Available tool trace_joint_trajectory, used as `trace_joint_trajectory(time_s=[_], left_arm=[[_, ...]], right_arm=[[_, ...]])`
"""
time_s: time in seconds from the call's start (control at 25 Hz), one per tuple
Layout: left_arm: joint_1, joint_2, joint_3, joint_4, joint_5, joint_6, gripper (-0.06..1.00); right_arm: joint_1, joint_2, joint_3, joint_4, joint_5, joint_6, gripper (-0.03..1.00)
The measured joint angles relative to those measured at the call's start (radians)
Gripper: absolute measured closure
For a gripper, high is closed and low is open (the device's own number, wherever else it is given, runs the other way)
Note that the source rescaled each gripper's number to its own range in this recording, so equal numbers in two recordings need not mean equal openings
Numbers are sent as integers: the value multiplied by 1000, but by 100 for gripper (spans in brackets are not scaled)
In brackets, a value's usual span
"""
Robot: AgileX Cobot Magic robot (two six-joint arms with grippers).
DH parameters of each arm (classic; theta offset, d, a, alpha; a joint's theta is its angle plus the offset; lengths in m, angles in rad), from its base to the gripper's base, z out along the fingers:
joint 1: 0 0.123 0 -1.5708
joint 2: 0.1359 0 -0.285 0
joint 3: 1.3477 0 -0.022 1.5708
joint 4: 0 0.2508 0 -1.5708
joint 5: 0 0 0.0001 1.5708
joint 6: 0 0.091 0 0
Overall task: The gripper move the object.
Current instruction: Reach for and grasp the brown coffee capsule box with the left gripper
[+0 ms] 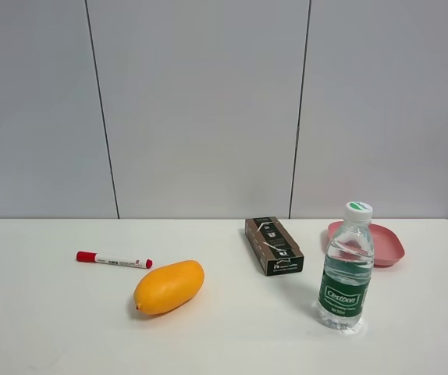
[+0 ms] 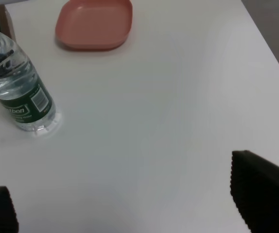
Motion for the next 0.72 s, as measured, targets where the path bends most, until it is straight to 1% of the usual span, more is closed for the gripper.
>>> trace_joint_trajectory(time_s=[0.12, 0.24, 0.32, 0.4, 0.52, 0.72], left_arm=[[0, 132, -34, -58, -31, 111, 57], [0, 253, -63, -107, -57, 193, 57], [-9, 324, -87, -122, -62, 236, 57], [-38, 392, -119, -125, -70, 280, 57], [-108, 464, -170, -126, -97, 321, 57], [-236, 544, -228, -118, -124, 338, 57]], right_arm=[[0, 0, 0, 0, 0, 0, -3], [0, 0, 0, 0, 0, 0, -3], [0, 0, 0, 0, 0, 0, -3], [0, 0, 0, 0, 0, 0, -3], [0, 0, 0, 0, 0, 0, -3], [0, 0, 0, 0, 0, 0, -3]])
